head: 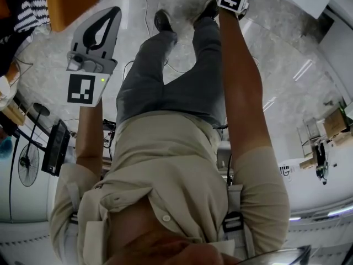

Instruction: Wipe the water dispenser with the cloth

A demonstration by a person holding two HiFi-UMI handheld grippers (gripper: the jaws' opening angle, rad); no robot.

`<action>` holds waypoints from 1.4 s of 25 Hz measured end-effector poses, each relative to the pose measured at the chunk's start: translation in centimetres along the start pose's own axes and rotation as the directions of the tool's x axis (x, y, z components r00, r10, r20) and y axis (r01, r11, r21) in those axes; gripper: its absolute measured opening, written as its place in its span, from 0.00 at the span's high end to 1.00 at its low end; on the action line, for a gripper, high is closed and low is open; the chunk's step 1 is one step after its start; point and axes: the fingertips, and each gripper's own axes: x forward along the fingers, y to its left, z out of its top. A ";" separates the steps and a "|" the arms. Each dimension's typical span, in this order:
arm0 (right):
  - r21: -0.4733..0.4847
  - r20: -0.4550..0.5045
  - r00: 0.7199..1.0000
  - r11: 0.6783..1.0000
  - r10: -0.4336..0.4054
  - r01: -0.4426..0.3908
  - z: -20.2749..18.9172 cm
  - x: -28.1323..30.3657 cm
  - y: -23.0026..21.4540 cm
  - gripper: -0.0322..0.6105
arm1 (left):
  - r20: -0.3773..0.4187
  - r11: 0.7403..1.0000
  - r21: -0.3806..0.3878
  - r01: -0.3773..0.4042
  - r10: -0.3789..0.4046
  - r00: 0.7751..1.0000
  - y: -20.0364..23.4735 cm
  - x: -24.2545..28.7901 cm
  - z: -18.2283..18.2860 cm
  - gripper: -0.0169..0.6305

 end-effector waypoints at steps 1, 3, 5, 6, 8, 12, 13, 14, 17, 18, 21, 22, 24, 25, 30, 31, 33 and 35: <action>-0.007 -0.001 1.000 1.000 0.023 -0.023 0.1 0.2 1.1 0.86 | -0.001 1.000 -0.003 -0.002 0.002 1.000 0.2 -0.1 -0.2 0.95; -0.053 -0.010 0.997 0.996 0.075 -0.075 0.4 0.9 3.9 0.86 | -0.003 1.000 -0.006 -0.005 0.005 1.000 0.7 -0.2 -0.5 0.95; -0.108 -0.041 0.995 0.989 0.095 -0.099 -0.2 1.6 6.1 0.85 | -0.006 1.000 -0.008 -0.009 0.008 1.000 1.1 -0.4 -0.9 0.95; -0.123 -0.062 0.994 0.987 0.094 -0.101 -0.7 2.0 6.8 0.85 | -0.008 1.000 -0.009 -0.011 0.011 1.000 1.2 -0.5 -1.1 0.95; -0.139 -0.070 0.990 0.982 0.121 -0.129 -0.5 2.4 8.7 0.86 | -0.005 1.000 -0.014 -0.017 0.017 1.000 1.5 -0.7 -1.4 0.95; -0.259 -0.005 0.958 0.925 0.288 -0.280 2.9 2.1 15.7 0.86 | -0.001 0.999 -0.029 -0.037 0.037 0.999 2.2 -1.4 -2.1 0.95; -0.287 -0.008 0.948 0.908 0.317 -0.306 3.1 2.0 17.2 0.86 | 0.000 0.999 -0.032 -0.043 0.043 0.999 2.5 -1.5 -2.2 0.95; -0.307 -0.014 0.942 0.895 0.336 -0.323 3.2 2.0 18.4 0.86 | 0.002 0.998 -0.036 -0.049 0.049 0.999 2.8 -1.8 -2.4 0.95; -0.351 -0.015 0.945 0.883 0.326 -0.310 3.3 1.8 20.0 0.86 | 0.007 0.997 -0.047 -0.066 0.067 0.998 3.4 -2.4 -2.8 0.95; -0.367 -0.009 0.950 0.883 0.312 -0.293 3.4 1.7 20.0 0.86 | 0.009 0.996 -0.049 -0.070 0.070 0.997 3.6 -2.5 -3.0 0.95; -0.396 0.026 0.962 0.886 0.271 -0.239 3.8 1.1 19.4 0.86 | 0.011 0.995 -0.063 -0.077 0.078 0.997 3.9 -2.6 -3.5 0.95; -0.395 0.035 0.965 0.891 0.259 -0.225 3.7 0.7 19.1 0.86 | 0.012 0.995 -0.069 -0.078 0.079 0.997 3.9 -2.6 -3.5 0.95; -0.385 0.069 0.965 0.899 0.252 -0.207 4.3 -0.6 19.2 0.86 | 0.014 0.994 -0.078 -0.078 0.079 0.997 4.0 -2.8 -3.5 0.95; -0.377 0.092 0.964 0.905 0.251 -0.200 4.9 -1.6 19.3 0.86 | 0.012 0.994 -0.081 -0.077 0.078 0.997 4.0 -2.9 -3.4 0.95; -0.313 0.201 0.950 0.935 0.239 -0.169 8.6 -6.3 19.6 0.86 | 0.028 0.994 -0.076 -0.075 0.077 0.997 4.6 -3.4 -2.1 0.95; -0.302 0.217 0.947 0.939 0.238 -0.166 9.3 -7.2 19.6 0.86 | 0.033 0.994 -0.074 -0.075 0.077 0.996 4.8 -3.4 -1.7 0.95; -0.290 0.246 0.940 0.943 0.236 -0.161 10.4 -8.8 19.5 0.86 | 0.047 0.995 -0.071 -0.074 0.077 0.996 4.9 -3.4 -0.9 0.95; -0.280 0.270 0.933 0.946 0.239 -0.161 11.4 -10.3 19.5 0.86 | 0.056 0.995 -0.068 -0.071 0.075 0.996 4.9 -3.4 -0.2 0.95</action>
